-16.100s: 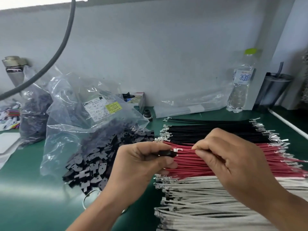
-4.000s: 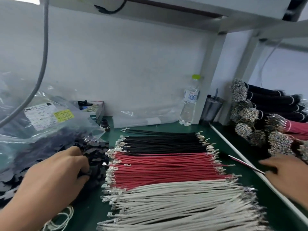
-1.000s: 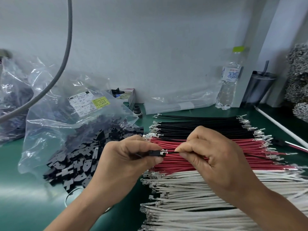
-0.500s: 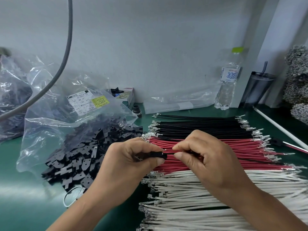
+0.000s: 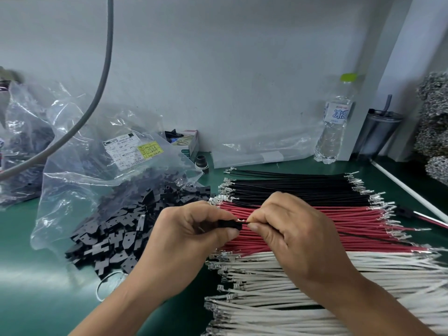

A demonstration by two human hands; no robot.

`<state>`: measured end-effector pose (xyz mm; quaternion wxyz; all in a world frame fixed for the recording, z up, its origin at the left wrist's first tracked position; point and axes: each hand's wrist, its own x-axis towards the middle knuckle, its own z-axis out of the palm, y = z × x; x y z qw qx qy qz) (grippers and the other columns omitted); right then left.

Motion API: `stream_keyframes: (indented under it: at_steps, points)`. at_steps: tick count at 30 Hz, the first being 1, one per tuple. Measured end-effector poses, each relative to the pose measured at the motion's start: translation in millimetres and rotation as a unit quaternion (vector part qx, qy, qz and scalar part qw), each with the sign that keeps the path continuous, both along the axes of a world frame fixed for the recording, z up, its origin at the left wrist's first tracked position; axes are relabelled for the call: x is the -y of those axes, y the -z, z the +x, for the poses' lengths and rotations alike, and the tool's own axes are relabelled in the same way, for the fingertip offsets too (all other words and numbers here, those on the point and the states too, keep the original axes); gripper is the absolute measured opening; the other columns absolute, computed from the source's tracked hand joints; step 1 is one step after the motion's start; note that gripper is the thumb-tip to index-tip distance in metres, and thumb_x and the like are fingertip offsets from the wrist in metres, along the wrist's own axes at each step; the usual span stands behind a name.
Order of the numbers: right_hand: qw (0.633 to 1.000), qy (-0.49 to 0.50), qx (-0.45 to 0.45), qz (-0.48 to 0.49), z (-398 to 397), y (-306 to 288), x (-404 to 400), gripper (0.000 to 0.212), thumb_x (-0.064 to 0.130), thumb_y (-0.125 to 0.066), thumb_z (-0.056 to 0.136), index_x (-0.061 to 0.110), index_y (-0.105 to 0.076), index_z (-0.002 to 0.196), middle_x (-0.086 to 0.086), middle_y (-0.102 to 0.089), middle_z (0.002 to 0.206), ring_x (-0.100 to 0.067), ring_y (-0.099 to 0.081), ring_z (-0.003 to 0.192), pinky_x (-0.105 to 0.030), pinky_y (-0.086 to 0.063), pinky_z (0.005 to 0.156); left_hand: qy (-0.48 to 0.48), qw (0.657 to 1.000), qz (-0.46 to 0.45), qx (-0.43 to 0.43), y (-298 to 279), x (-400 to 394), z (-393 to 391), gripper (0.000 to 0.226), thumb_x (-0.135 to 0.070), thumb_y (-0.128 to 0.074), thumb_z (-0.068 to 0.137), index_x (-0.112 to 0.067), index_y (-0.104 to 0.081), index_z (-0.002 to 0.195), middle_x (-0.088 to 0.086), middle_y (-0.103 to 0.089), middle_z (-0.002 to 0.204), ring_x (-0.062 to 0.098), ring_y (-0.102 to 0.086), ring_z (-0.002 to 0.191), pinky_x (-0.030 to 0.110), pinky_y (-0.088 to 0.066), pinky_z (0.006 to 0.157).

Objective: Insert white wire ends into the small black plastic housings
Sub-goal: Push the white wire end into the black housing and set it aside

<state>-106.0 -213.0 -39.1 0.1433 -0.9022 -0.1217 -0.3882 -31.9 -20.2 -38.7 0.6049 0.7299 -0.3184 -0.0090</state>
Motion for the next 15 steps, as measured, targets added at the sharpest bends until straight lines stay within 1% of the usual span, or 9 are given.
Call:
stream_keyframes:
  at_steps: [2, 4, 5, 7, 9, 10, 12, 13, 15]
  points:
    - [0.996, 0.051, 0.057, -0.041, 3.4, -5.4, 3.2, 0.016, 0.027, -0.065, 0.096, 0.015, -0.075, 0.092, 0.003, -0.064, 0.092, -0.018, -0.058, 0.085, -0.034, -0.050, 0.066, -0.012, 0.999, -0.023, -0.026, -1.2, 0.8, 2.6, 0.020, -0.023, -0.083, 0.074, -0.031, -0.082, 0.092, 0.002, -0.077, 0.078, 0.011, -0.068, 0.065, 0.019, -0.054, 0.061]
    - [0.994, 0.068, 0.074, -0.052, 3.4, -7.2, 6.8, 0.007, 0.021, -0.074, 0.091, 0.014, -0.076, 0.093, 0.000, -0.064, 0.096, -0.020, -0.056, 0.088, -0.034, -0.049, 0.070, -0.051, 0.997, -0.044, -0.038, -2.0, -0.7, 6.6, 0.023, -0.016, -0.082, 0.077, -0.029, -0.082, 0.095, 0.002, -0.076, 0.075, 0.008, -0.064, 0.060, 0.016, -0.052, 0.057]
    - [0.995, 0.063, 0.051, -0.059, 2.3, -6.2, 7.1, 0.007, 0.022, -0.078, 0.089, 0.016, -0.076, 0.091, 0.003, -0.063, 0.094, -0.018, -0.055, 0.086, -0.032, -0.048, 0.069, -0.069, 0.995, -0.052, -0.048, -2.6, -2.5, 7.9, 0.023, -0.014, -0.082, 0.078, -0.028, -0.082, 0.095, 0.002, -0.076, 0.074, 0.006, -0.063, 0.058, 0.015, -0.051, 0.055]
    - [0.994, 0.050, -0.041, -0.083, 1.1, -0.3, 4.7, 0.010, 0.030, -0.082, 0.082, 0.023, -0.077, 0.087, 0.010, -0.062, 0.085, -0.013, -0.053, 0.080, -0.031, -0.047, 0.065, -0.090, 0.992, -0.061, -0.067, -3.8, -5.9, 9.9, 0.020, -0.011, -0.082, 0.079, -0.026, -0.083, 0.093, 0.002, -0.076, 0.074, 0.006, -0.063, 0.056, 0.014, -0.050, 0.054]
    - [0.990, 0.045, -0.118, -0.066, 2.5, 3.9, 1.5, 0.010, 0.032, -0.085, 0.079, 0.030, -0.077, 0.085, 0.017, -0.060, 0.081, -0.009, -0.052, 0.080, -0.028, -0.048, 0.063, -0.101, 0.990, -0.061, -0.072, -4.5, -6.8, 10.9, 0.018, -0.009, -0.083, 0.080, -0.024, -0.083, 0.090, 0.003, -0.077, 0.074, 0.006, -0.063, 0.056, 0.014, -0.051, 0.054]
    - [0.989, 0.045, -0.137, -0.044, 3.6, 4.8, 0.9, 0.010, 0.030, -0.085, 0.079, 0.031, -0.076, 0.082, 0.019, -0.060, 0.080, -0.007, -0.051, 0.080, -0.027, -0.048, 0.063, -0.104, 0.990, -0.061, -0.073, -5.1, -6.3, 10.7, 0.018, -0.010, -0.083, 0.079, -0.024, -0.083, 0.090, 0.003, -0.076, 0.074, 0.006, -0.063, 0.056, 0.014, -0.050, 0.054]
    - [0.988, 0.044, -0.145, -0.012, 5.8, 6.6, 0.5, 0.011, 0.028, -0.084, 0.080, 0.032, -0.074, 0.079, 0.019, -0.059, 0.080, -0.003, -0.050, 0.080, -0.024, -0.048, 0.062, -0.105, 0.989, -0.063, -0.080, -5.7, -5.1, 9.6, 0.017, -0.011, -0.084, 0.079, -0.025, -0.083, 0.089, 0.004, -0.076, 0.073, 0.005, -0.062, 0.055, 0.013, -0.049, 0.053]
    - [0.989, 0.045, -0.144, 0.001, 6.4, 6.8, 0.1, 0.010, 0.028, -0.083, 0.081, 0.032, -0.073, 0.081, 0.020, -0.059, 0.082, -0.002, -0.050, 0.081, -0.023, -0.047, 0.062, -0.105, 0.989, -0.066, -0.085, -5.7, -4.5, 9.3, 0.017, -0.012, -0.084, 0.078, -0.026, -0.083, 0.088, 0.004, -0.076, 0.073, 0.005, -0.062, 0.055, 0.013, -0.049, 0.052]
    - [0.988, 0.054, -0.141, 0.014, 8.6, 6.1, -0.7, 0.011, 0.033, -0.081, 0.082, 0.033, -0.074, 0.090, 0.021, -0.060, 0.085, -0.002, -0.051, 0.084, -0.020, -0.043, 0.065, -0.106, 0.986, -0.077, -0.099, -5.8, -3.3, 8.6, 0.016, -0.016, -0.085, 0.075, -0.027, -0.083, 0.088, 0.005, -0.076, 0.072, 0.006, -0.061, 0.054, 0.015, -0.049, 0.050]
